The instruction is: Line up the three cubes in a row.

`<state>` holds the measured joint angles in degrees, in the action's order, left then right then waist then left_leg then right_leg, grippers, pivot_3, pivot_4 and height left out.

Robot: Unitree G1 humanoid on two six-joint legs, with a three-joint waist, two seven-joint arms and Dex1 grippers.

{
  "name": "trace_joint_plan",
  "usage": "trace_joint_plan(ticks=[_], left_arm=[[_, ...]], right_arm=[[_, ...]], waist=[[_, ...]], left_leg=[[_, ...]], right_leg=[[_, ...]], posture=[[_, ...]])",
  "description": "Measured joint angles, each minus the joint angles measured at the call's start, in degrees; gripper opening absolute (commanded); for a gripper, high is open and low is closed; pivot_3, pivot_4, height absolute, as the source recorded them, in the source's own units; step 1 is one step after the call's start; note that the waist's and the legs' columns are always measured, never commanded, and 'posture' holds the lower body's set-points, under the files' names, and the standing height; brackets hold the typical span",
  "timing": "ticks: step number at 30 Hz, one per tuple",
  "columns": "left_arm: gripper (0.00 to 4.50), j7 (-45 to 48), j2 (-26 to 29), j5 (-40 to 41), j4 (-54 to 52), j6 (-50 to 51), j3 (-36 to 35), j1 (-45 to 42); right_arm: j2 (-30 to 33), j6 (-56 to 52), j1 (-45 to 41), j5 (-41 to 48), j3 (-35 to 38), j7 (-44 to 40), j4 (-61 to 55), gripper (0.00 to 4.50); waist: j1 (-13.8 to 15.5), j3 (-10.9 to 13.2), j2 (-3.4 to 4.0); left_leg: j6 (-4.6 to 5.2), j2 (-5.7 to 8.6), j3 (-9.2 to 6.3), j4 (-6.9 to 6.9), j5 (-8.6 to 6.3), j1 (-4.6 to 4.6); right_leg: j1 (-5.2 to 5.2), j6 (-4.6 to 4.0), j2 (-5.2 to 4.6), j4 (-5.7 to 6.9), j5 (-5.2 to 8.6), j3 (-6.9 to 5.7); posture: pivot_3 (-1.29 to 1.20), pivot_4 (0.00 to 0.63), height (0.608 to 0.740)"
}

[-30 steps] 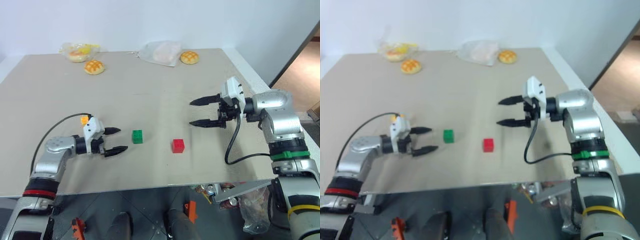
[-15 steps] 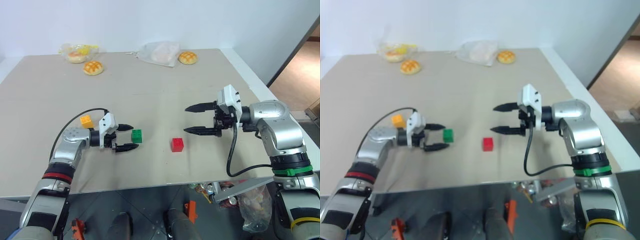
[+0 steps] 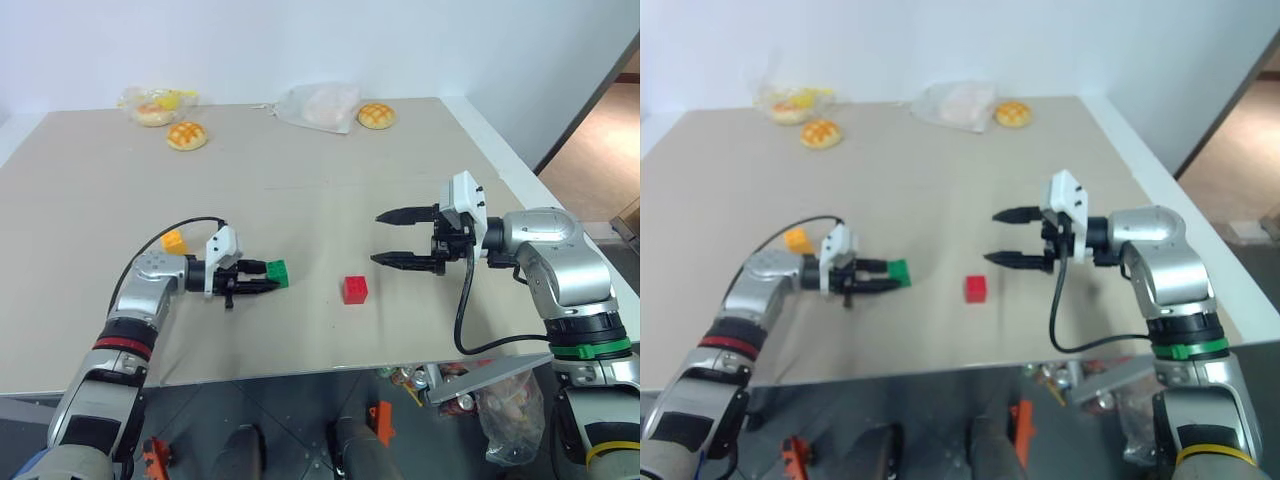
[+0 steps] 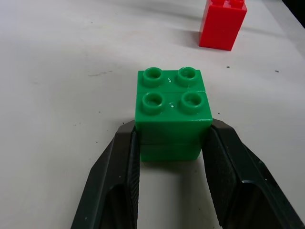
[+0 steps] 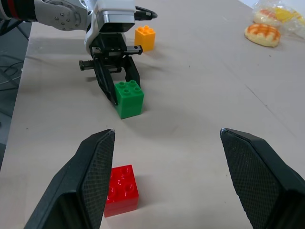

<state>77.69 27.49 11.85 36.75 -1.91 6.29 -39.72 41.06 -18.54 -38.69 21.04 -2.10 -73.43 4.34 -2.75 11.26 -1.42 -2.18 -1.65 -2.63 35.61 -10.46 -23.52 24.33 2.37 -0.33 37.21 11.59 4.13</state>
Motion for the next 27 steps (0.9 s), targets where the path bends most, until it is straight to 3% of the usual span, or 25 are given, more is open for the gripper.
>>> trace_joint_plan(ticks=[14,21,27], left_arm=[[1.30,1.90,-10.49,-4.67,7.01,-5.31,5.71,-7.62],[1.30,2.98,-10.08,-5.13,7.68,-7.09,5.80,-7.63],[1.30,4.39,-5.68,-4.54,6.71,-6.94,4.78,-6.57]], right_arm=[[1.40,-1.09,4.11,1.46,2.36,2.74,-3.20,3.66],[1.77,-1.67,4.77,2.38,2.68,3.91,-4.70,3.66],[1.94,-1.71,5.04,2.43,2.69,4.02,-4.72,3.66]], waist=[[-0.10,0.00,0.00],[-0.19,0.00,0.00],[-0.35,0.00,0.00]], left_leg=[[0.01,0.06,-0.07,0.22,0.00,-0.20],[0.01,0.04,-0.05,0.23,0.00,-0.19],[0.01,-0.01,-0.06,0.19,0.00,-0.11]], right_leg=[[0.02,0.14,0.03,-0.05,-0.05,0.06],[0.03,0.13,0.07,-0.02,-0.06,0.10],[0.02,0.10,0.12,0.01,-0.06,0.10]], posture=[[0.00,0.150,0.740],[0.00,0.150,0.740],[0.00,0.150,0.740]])
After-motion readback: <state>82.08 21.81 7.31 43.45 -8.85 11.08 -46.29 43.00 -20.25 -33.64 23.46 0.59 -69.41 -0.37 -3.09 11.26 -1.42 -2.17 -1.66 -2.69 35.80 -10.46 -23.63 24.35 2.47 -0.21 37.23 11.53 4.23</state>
